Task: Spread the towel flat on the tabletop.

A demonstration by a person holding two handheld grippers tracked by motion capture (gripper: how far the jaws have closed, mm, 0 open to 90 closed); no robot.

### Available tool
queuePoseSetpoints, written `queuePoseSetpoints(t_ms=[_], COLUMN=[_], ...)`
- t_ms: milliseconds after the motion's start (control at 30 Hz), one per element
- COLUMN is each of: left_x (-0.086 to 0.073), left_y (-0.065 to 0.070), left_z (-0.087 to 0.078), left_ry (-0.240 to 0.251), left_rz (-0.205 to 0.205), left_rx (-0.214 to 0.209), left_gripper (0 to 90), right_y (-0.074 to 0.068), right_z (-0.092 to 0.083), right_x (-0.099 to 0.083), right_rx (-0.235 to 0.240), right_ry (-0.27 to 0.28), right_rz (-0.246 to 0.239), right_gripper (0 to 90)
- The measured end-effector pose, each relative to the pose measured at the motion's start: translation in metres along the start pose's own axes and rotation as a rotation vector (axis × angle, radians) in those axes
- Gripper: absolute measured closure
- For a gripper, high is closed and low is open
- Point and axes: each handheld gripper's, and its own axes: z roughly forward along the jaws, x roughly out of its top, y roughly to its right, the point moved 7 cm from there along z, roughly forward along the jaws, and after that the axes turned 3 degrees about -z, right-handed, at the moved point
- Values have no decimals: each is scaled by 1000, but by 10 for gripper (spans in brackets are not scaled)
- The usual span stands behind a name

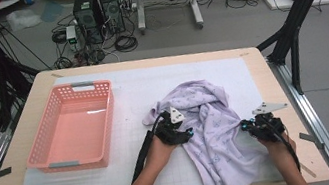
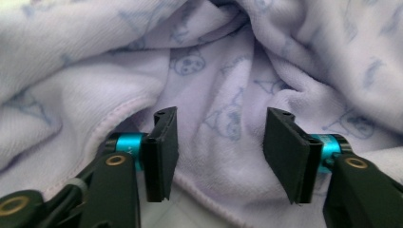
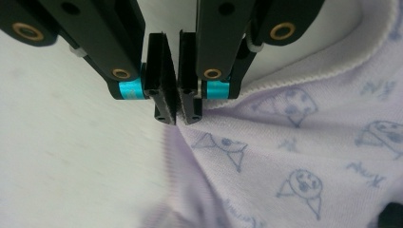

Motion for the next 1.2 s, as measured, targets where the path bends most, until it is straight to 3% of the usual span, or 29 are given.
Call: queuePoseSetpoints(t_ms=[33, 133, 167, 400, 633, 767, 833, 900, 967, 1033, 1067, 1100, 1200], left_x=[0, 0, -1, -27, -60, -74, -80, -85, -84, -75, -70, -62, -46], left_y=[3, 8, 8, -4, -9, -5, 0, 3, 1, -6, -10, -16, -32], left_z=[0, -1, -3, -40, -84, -104, -114, -119, -120, -114, -112, -110, -100], left_ry=[3, 1, -1, -14, 24, 18, 1, 1, 27, 66, 88, 130, 189], left_rz=[3, 10, 11, -12, -47, -41, -25, -36, -47, -81, -90, -105, -125], left_rx=[-4, -30, -32, -20, -18, -22, -41, -61, -52, -37, -29, -16, 10], left_gripper=[546, 812, 853, 868, 871, 870, 871, 869, 812, 575, 507, 476, 402], right_y=[5, 12, 12, -1, -10, -14, -17, -21, -26, -25, -24, -23, -22], right_z=[-2, -8, -8, -10, -23, -38, -47, -56, -61, -62, -61, -59, -48], right_x=[-2, -6, -6, -12, -23, -36, -43, -50, -49, -38, -30, -25, 2], right_rx=[-3, -1, 5, 58, 131, 157, 176, 208, 227, 221, 203, 199, 179], right_ry=[5, 16, 19, -6, -20, -35, -44, -46, -25, 29, 53, 69, 115], right_rz=[17, 52, 50, 17, 3, -5, -7, -9, -23, -28, -18, -15, -27], right_gripper=[860, 859, 859, 859, 860, 861, 861, 860, 821, 675, 623, 604, 543])
